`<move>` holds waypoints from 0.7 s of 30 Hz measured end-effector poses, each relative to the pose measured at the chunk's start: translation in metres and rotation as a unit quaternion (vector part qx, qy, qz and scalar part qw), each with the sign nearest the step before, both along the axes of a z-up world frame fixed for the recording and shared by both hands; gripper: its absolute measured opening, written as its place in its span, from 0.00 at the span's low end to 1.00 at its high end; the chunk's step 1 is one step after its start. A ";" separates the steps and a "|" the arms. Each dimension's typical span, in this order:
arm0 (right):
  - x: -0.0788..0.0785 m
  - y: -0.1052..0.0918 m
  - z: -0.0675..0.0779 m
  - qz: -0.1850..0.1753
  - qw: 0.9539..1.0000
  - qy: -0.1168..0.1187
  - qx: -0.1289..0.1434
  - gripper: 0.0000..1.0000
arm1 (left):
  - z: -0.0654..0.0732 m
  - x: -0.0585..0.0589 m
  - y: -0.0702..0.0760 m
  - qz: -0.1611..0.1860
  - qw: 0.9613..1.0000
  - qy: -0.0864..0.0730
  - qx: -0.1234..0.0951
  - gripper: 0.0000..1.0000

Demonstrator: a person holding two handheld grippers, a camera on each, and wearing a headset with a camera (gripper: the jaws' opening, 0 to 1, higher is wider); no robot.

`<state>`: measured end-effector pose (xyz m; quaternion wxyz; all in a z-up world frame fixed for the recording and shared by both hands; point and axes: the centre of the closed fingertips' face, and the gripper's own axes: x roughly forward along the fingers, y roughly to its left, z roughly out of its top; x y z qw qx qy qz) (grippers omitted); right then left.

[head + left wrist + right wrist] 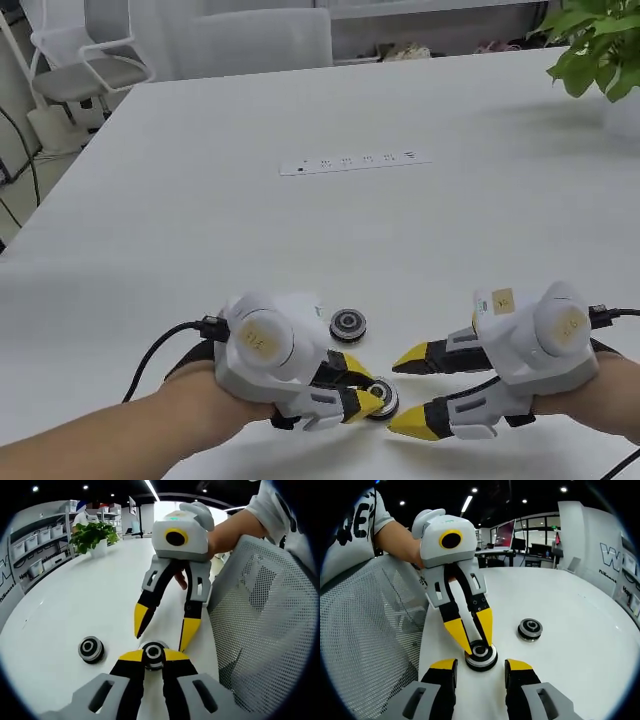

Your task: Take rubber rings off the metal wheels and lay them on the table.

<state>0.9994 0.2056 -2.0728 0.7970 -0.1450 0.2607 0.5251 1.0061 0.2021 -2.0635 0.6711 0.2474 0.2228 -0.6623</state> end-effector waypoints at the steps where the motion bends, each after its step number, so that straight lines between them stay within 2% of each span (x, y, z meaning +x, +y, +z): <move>1: 0.000 0.001 -0.001 0.001 1.000 0.001 -0.001 0.35 | 0.000 0.000 0.000 0.002 1.000 0.000 0.000 0.08; 11: 0.001 0.008 -0.003 -0.004 1.000 0.017 0.011 0.30 | 0.001 -0.001 0.001 0.015 1.000 -0.004 0.003 0.07; 21: 0.002 0.006 -0.005 -0.022 0.999 0.030 0.022 0.25 | 0.001 0.000 0.001 0.018 1.000 -0.005 0.001 0.07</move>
